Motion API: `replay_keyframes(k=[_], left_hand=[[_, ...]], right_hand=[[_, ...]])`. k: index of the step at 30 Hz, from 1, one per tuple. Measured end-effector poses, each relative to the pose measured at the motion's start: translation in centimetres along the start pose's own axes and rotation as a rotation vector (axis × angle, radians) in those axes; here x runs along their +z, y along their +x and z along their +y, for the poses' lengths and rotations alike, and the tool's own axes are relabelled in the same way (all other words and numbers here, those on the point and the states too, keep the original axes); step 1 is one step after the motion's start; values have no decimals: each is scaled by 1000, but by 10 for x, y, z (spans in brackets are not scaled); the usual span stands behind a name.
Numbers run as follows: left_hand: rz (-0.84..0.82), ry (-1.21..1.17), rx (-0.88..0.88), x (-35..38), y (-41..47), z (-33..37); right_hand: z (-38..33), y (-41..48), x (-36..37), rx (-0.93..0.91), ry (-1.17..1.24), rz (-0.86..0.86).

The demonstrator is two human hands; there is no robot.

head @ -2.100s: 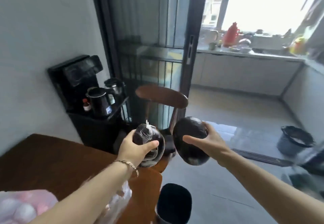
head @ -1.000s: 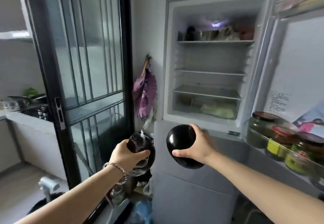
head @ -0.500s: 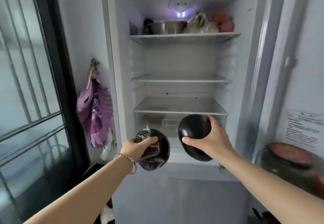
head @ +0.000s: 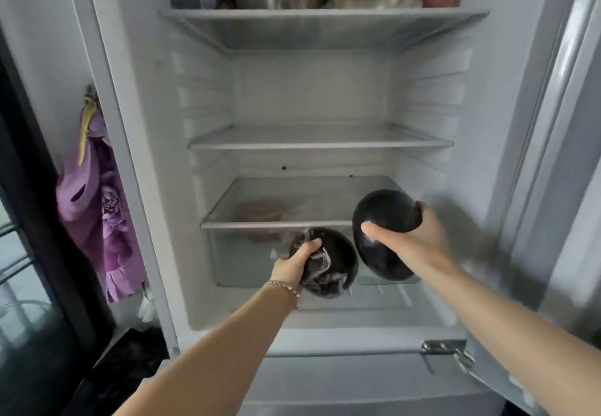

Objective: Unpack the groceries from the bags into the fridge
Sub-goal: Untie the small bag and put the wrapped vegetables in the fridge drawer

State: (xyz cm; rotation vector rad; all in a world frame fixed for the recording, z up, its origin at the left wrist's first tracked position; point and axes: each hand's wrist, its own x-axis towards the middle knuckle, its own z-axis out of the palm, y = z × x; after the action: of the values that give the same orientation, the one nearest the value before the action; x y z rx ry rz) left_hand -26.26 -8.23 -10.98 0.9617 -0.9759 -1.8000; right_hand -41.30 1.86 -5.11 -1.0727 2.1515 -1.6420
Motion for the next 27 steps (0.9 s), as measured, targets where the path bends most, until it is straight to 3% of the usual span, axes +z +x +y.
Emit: replay_keyframes(k=[9, 15, 21, 27], left_hand=[[-118, 118, -29, -16, 8, -4], [-214, 381, 29, -31, -19, -17], [-246, 366, -28, -41, -53, -22], [-189, 370, -9, -45, -95, -32]], right_hand=[[0, -3, 0, 51, -95, 69], [-3, -37, -14, 49, -170, 139], [-8, -74, -31, 0, -264, 167], [-20, -104, -56, -112, -340, 69]])
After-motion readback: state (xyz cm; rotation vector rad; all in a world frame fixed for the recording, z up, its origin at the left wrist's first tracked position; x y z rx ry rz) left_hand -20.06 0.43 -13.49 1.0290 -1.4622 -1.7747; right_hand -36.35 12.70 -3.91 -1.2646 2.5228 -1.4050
